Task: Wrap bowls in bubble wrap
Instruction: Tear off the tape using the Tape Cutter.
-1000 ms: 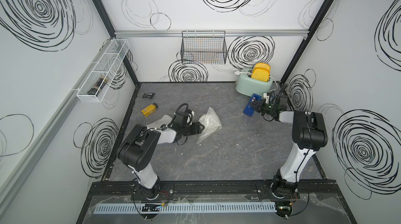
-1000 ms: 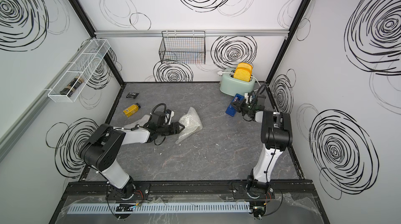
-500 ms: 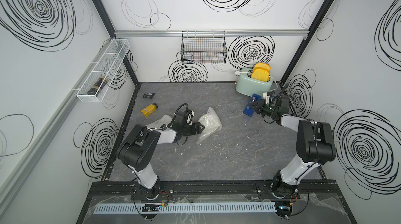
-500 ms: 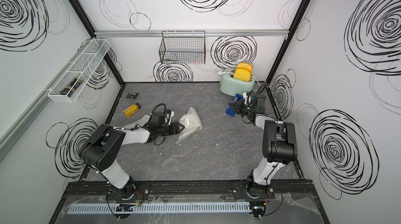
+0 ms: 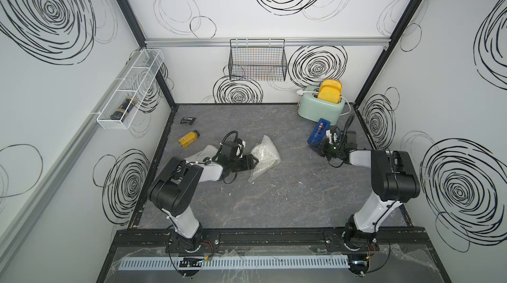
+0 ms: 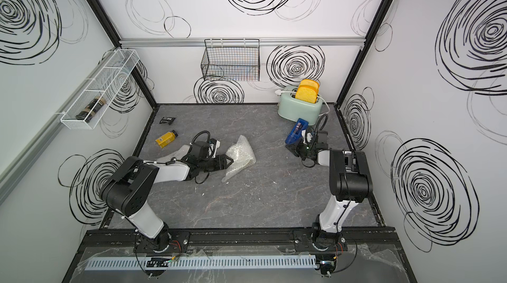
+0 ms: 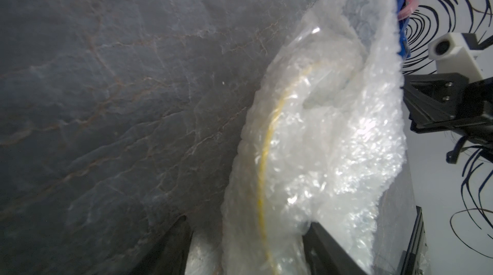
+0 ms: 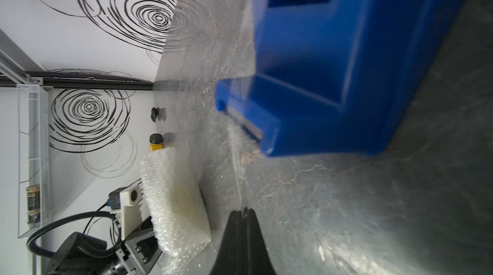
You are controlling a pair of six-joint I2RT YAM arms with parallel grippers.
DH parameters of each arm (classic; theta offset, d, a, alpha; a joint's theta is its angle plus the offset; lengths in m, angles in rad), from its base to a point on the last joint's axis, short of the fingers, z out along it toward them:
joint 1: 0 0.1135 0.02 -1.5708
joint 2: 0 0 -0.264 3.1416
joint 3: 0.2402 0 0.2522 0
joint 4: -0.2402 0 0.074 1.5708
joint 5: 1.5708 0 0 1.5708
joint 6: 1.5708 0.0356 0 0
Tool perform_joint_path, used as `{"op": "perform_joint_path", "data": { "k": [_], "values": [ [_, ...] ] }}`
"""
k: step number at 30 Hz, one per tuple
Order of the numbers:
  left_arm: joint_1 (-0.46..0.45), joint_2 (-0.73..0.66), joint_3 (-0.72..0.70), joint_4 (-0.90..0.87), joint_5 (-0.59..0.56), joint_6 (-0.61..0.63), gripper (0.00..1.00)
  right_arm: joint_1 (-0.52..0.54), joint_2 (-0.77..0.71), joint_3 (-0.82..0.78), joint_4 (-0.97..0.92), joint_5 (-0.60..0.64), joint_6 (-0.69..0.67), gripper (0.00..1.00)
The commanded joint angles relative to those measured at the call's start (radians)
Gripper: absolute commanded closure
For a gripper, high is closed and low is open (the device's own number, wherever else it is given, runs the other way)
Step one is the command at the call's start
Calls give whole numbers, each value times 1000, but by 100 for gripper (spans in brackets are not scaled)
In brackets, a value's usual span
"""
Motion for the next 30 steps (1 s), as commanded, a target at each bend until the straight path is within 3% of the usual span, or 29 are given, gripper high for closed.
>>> {"op": "perform_joint_path", "data": {
  "k": [1, 12, 20, 30],
  "values": [
    [12, 5, -13, 14, 3, 12, 31, 16, 55, -12, -46, 14, -35, 100],
    [12, 6, -10, 14, 6, 11, 32, 32, 121, 16, -88, 98, -38, 100],
    [12, 0, -12, 8, 6, 13, 32, 63, 117, 12, -177, 169, 38, 100],
    [9, -2, -11, 10, 6, 12, 32, 110, 62, -108, -80, 117, 104, 100]
  ]
}}
